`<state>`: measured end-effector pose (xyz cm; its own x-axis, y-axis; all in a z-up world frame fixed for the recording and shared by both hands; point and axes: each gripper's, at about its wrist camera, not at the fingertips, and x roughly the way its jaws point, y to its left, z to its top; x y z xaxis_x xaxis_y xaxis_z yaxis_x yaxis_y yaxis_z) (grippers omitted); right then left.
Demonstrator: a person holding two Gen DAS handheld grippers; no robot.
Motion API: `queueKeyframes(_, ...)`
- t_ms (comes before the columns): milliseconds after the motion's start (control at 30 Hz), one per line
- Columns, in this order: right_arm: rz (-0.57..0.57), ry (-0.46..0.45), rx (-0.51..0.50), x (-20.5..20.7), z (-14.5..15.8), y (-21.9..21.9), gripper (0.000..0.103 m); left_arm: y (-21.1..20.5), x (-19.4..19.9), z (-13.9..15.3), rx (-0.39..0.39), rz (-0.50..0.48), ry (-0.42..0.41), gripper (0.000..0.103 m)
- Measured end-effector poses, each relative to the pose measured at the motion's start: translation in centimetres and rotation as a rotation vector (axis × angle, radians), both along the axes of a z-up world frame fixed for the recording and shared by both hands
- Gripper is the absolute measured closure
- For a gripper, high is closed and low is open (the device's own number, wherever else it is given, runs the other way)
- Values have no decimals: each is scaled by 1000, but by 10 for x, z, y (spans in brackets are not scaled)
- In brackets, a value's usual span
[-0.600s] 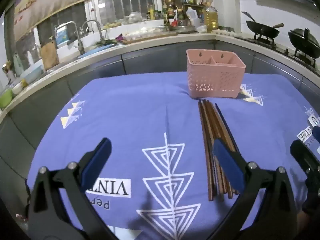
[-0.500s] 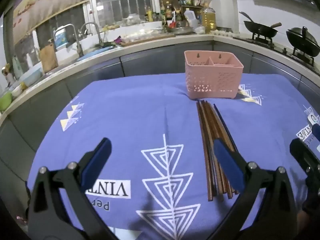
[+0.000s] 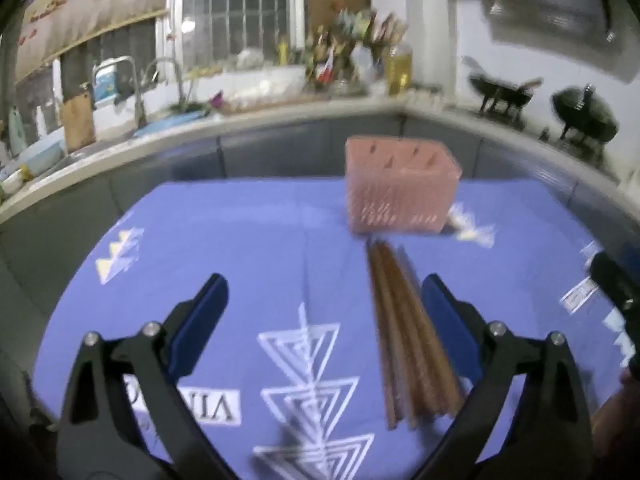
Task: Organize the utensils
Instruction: 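Move both grippers open toward the bundle of brown wooden chopsticks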
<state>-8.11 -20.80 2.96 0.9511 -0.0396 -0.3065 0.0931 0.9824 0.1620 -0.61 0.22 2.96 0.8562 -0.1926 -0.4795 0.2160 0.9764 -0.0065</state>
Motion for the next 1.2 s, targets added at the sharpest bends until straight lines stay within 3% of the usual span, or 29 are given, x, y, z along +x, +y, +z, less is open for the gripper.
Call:
queueKeyframes(67, 31, -36, 35, -8, 3, -2, 3, 5, -6, 3, -45, 3, -45, 9)
queueKeyframes(267, 56, -74, 61, -10, 0, 5, 3, 7, -11, 8, -10, 33, -134, 9)
queueKeyframes(567, 70, -17, 67, -2, -17, 13, 3, 24, 18, 4, 10, 123, -143, 9)
queueKeyframes(733, 77, -11, 84, -1, -18, 10, 3, 36, 25, -2, -36, 140, -79, 9)
queueKeyframes(967, 115, 68, 74, 10, -26, 17, 7, 39, 27, -12, -14, 153, -58, 9)
queueKeyframes(1067, 136, 81, 53, 12, -25, 20, 17, 38, 27, -12, -6, 159, -71, 9)
queueKeyframes(1200, 133, 48, 59, 7, -21, 18, 19, 39, 13, -3, -34, 153, -155, 9)
